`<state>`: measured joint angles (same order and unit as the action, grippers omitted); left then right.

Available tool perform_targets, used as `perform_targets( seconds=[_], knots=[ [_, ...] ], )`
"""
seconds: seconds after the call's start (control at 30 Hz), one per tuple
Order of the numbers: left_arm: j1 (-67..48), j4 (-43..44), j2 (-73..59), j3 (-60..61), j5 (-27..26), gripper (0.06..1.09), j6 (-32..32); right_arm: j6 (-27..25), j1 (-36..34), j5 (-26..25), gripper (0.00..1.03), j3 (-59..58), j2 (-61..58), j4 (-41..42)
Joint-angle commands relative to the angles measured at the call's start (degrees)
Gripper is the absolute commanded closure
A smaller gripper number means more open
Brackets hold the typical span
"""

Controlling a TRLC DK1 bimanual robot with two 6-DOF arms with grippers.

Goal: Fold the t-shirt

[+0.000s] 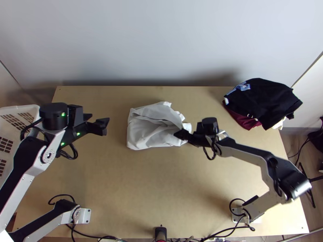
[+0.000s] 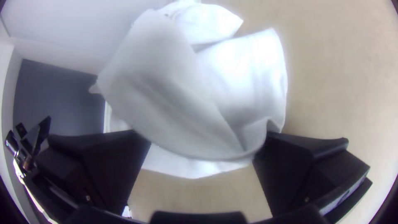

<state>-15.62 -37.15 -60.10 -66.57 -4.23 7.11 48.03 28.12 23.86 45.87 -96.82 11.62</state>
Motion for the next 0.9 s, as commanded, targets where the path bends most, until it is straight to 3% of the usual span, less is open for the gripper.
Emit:
perform_targets(
  seconds=[0.0,0.3,0.4,0.47,0.5,0.53,0.6,0.87],
  knots=[
    [2.5,-0.6,2.3,0.5,0.0,0.11,-0.1,1.3,0.4,0.7,0.04,8.5,-7.3,1.1],
    [4.5,-1.6,3.4,1.1,0.1,0.11,-0.1,1.3,3.3,1.2,0.04,15.0,-13.0,-0.5],
    [5.7,-2.0,3.8,1.7,0.1,0.11,-0.3,-3.4,4.1,0.9,0.04,21.4,-15.2,-11.1],
    [6.2,-2.1,3.9,2.0,-0.1,0.11,-0.3,-5.7,4.7,-0.2,0.11,23.9,-15.8,-15.3],
    [6.3,-2.5,4.0,2.1,0.0,0.11,-0.3,-6.1,4.8,-0.7,0.18,23.8,-15.6,-15.4],
    [6.3,-2.6,4.3,2.1,0.0,0.11,-0.3,-7.1,5.1,-2.1,0.38,23.5,-14.8,-15.5],
    [6.7,-2.7,4.8,2.3,-0.1,0.11,-0.2,-8.5,5.3,-5.0,1.0,22.8,-13.2,-15.3],
    [8.4,-4.3,6.9,2.7,-0.1,0.11,-0.8,-15.3,1.0,-6.1,1.0,17.0,-2.4,-15.8]
  ],
)
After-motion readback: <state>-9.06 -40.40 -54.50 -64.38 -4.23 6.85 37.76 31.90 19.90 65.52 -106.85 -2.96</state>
